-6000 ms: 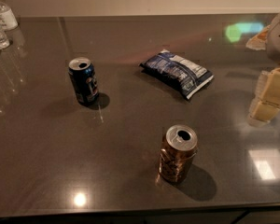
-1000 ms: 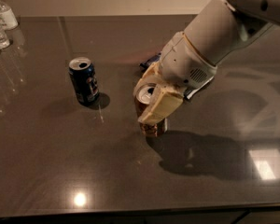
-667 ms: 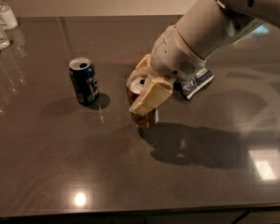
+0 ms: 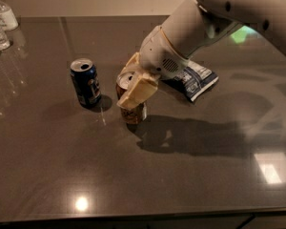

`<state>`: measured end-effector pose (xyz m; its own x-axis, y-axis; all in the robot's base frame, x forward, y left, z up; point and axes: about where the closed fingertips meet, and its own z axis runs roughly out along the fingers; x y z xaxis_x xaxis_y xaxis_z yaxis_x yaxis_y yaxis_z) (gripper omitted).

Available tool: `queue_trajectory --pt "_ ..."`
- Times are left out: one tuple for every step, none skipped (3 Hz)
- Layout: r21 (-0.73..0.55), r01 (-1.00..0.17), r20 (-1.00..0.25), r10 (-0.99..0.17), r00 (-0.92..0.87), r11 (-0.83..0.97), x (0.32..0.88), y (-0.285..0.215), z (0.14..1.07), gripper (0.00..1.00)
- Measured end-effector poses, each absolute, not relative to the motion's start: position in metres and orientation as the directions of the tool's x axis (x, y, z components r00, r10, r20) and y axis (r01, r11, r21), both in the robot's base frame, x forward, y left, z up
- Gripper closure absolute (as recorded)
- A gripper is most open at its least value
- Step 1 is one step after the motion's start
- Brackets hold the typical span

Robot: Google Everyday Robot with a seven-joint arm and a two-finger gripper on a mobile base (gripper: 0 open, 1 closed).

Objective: Move orange can near pepsi can

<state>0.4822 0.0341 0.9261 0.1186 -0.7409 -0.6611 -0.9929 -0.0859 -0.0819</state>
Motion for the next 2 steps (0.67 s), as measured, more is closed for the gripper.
queue_trajectory --pt "-0.061 -0.995 -0.675 -0.731 0.101 -0.081 0.492 0.049 0.918 1.0" --pt "-0.042 -0.997 -0.687 -0.722 0.081 -0.072 0.502 0.059 0.912 1.0"
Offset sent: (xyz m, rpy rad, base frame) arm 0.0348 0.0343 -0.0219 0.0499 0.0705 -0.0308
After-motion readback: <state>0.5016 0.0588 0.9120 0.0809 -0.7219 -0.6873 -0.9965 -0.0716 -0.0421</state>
